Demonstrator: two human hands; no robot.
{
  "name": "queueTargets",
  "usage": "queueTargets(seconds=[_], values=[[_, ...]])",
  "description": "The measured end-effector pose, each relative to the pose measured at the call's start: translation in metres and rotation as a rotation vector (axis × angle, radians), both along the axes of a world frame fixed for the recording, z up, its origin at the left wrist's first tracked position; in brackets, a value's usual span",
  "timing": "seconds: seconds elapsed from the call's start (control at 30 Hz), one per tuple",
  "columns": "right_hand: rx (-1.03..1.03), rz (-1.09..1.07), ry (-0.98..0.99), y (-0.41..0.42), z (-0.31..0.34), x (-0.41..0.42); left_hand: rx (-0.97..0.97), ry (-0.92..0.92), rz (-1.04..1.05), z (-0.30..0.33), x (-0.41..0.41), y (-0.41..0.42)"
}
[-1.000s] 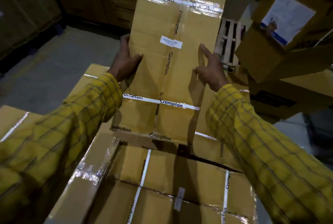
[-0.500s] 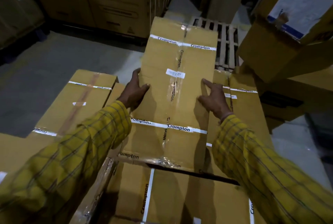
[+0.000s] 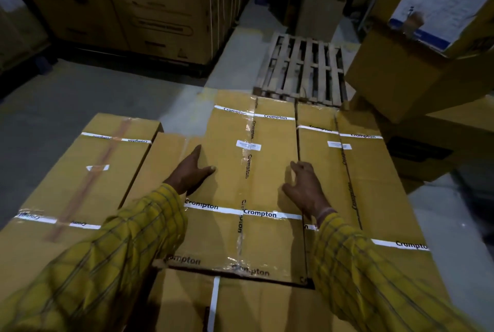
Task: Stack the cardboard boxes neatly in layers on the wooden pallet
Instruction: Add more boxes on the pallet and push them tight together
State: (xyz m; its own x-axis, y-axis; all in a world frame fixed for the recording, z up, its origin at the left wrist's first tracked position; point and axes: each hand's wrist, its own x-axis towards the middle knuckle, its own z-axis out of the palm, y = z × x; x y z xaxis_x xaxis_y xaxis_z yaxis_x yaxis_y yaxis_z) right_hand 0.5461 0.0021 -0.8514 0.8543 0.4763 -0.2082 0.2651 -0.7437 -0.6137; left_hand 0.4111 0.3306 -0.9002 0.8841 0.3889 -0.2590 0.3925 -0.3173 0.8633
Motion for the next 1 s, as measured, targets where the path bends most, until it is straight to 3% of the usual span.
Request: queueTargets(seconds=[0.13, 0.3, 0.43, 0.87, 1.0], values=[[-0.005, 0.076, -0.074, -0.009, -0.016, -0.012, 0.081, 0.049, -0.006, -0.016, 0.000, 0.008], [-0.277, 0.160, -0.292, -0.019, -0.052, -0.048, 0.161, 0.069, 0.004, 0.005, -0.007, -0.020], [-0.320, 0.132, -0.464, -0.013, -0.072, -0.064, 0.256, 0.033, 0.077, -0.002, -0.004, -0.045], [-0.370, 0.124, -0.442, -0.012, -0.072, -0.062, 0.262, 0.184, -0.015, 0.001, -0.044, -0.065], [-0.472, 0.167, -0.337, -0.016, -0.058, -0.062, 0.228, 0.231, -0.067, 0.008, -0.065, -0.070]])
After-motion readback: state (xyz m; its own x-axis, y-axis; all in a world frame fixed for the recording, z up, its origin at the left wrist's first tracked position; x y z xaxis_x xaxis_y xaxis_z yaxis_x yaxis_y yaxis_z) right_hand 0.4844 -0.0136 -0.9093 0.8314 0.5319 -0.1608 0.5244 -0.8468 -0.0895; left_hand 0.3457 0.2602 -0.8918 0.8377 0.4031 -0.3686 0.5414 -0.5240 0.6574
